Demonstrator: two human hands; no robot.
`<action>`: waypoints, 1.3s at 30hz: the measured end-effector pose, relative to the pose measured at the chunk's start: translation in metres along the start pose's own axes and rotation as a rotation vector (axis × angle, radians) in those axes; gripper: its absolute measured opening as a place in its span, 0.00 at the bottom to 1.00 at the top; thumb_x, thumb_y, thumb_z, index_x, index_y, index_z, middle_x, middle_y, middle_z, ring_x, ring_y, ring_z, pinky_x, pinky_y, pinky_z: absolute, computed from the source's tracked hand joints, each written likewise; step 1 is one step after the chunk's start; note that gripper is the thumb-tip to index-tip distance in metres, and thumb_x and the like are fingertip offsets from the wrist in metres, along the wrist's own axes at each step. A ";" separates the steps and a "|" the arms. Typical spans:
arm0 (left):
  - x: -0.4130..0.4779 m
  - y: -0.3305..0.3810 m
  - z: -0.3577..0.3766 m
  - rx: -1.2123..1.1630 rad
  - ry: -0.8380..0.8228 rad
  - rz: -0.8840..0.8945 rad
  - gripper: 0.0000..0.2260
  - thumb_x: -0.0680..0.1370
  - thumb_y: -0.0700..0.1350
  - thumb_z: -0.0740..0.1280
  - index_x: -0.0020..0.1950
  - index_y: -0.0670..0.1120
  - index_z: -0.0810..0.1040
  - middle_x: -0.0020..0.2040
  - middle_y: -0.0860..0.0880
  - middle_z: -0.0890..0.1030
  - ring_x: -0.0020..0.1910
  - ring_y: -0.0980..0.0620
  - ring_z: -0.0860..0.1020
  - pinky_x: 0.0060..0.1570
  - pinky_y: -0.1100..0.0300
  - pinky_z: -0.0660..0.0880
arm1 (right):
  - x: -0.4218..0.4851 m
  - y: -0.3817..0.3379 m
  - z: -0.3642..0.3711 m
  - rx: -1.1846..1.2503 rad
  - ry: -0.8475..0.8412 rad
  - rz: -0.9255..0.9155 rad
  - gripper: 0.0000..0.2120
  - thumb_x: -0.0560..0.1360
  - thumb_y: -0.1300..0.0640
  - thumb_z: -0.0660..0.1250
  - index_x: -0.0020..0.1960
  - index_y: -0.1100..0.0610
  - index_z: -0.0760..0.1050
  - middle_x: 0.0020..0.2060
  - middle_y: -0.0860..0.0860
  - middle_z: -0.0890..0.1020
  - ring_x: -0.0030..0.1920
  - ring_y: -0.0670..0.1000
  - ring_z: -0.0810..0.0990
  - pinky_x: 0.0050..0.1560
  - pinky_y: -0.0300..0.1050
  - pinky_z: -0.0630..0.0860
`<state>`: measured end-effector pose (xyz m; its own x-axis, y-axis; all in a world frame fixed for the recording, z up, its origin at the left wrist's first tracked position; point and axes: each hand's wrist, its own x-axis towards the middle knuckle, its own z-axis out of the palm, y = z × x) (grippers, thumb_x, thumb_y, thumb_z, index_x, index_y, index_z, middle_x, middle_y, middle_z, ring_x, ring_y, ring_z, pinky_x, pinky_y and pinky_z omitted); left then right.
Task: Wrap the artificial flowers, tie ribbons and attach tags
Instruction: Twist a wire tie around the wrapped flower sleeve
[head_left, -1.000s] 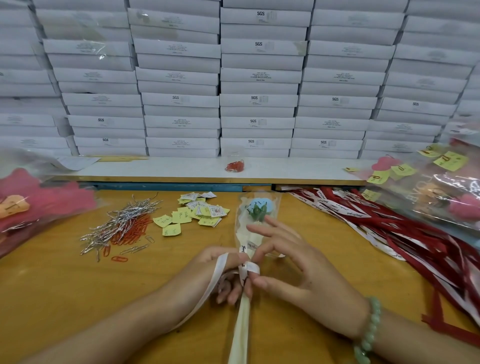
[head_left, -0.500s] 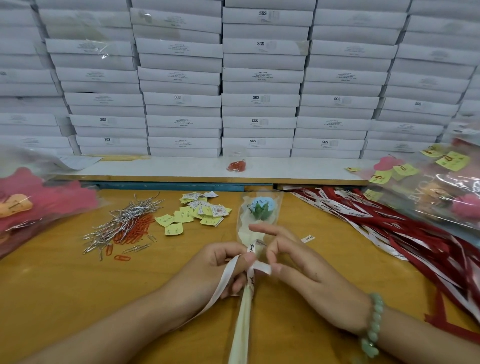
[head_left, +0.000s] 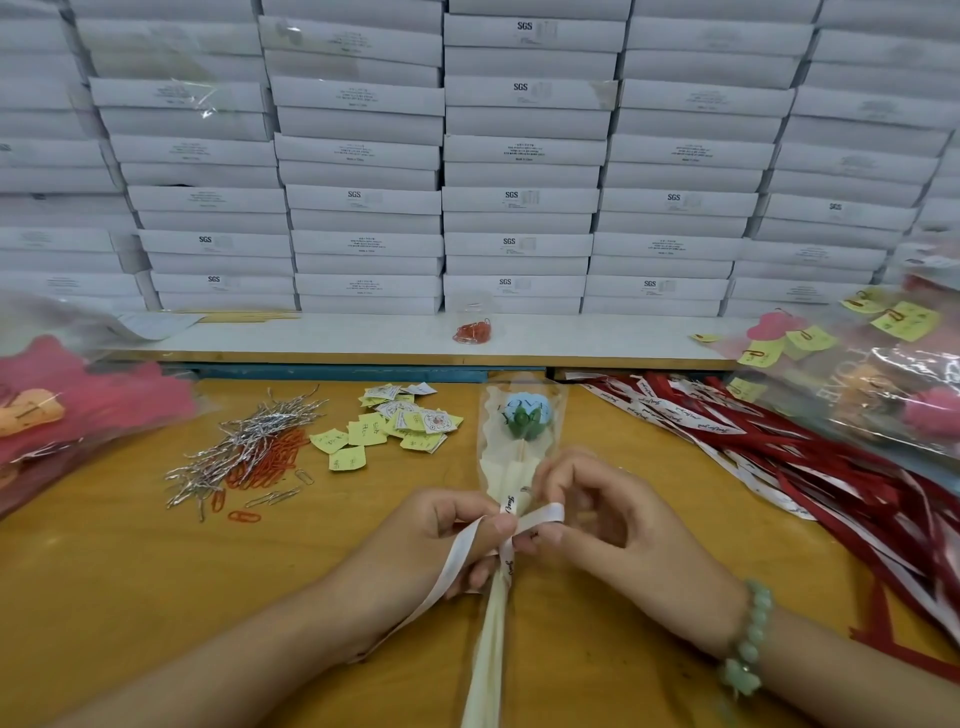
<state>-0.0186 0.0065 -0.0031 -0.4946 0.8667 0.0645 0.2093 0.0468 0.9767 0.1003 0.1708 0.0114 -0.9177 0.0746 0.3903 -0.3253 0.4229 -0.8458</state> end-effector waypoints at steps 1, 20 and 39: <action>0.000 0.000 0.001 -0.001 -0.001 0.001 0.11 0.79 0.49 0.66 0.40 0.48 0.84 0.28 0.50 0.73 0.24 0.58 0.66 0.27 0.68 0.64 | 0.000 0.000 0.000 0.085 -0.043 0.045 0.08 0.72 0.55 0.70 0.41 0.57 0.72 0.42 0.60 0.76 0.40 0.61 0.73 0.45 0.49 0.71; 0.001 -0.002 -0.003 0.042 -0.029 0.021 0.16 0.77 0.57 0.66 0.45 0.46 0.85 0.29 0.52 0.73 0.27 0.53 0.66 0.31 0.65 0.65 | 0.006 0.008 -0.005 0.259 -0.078 0.278 0.19 0.76 0.45 0.66 0.33 0.57 0.76 0.23 0.47 0.71 0.22 0.44 0.60 0.25 0.36 0.57; 0.000 0.001 -0.003 0.054 -0.042 0.013 0.13 0.78 0.54 0.65 0.46 0.48 0.86 0.29 0.51 0.75 0.27 0.56 0.68 0.30 0.69 0.66 | 0.012 0.019 -0.016 0.839 0.039 0.261 0.16 0.68 0.47 0.75 0.39 0.61 0.79 0.20 0.46 0.65 0.22 0.43 0.61 0.23 0.36 0.58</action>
<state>-0.0212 0.0047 -0.0019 -0.4558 0.8876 0.0670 0.2612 0.0614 0.9633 0.0868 0.1939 0.0060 -0.9826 0.1138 0.1468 -0.1812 -0.4137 -0.8922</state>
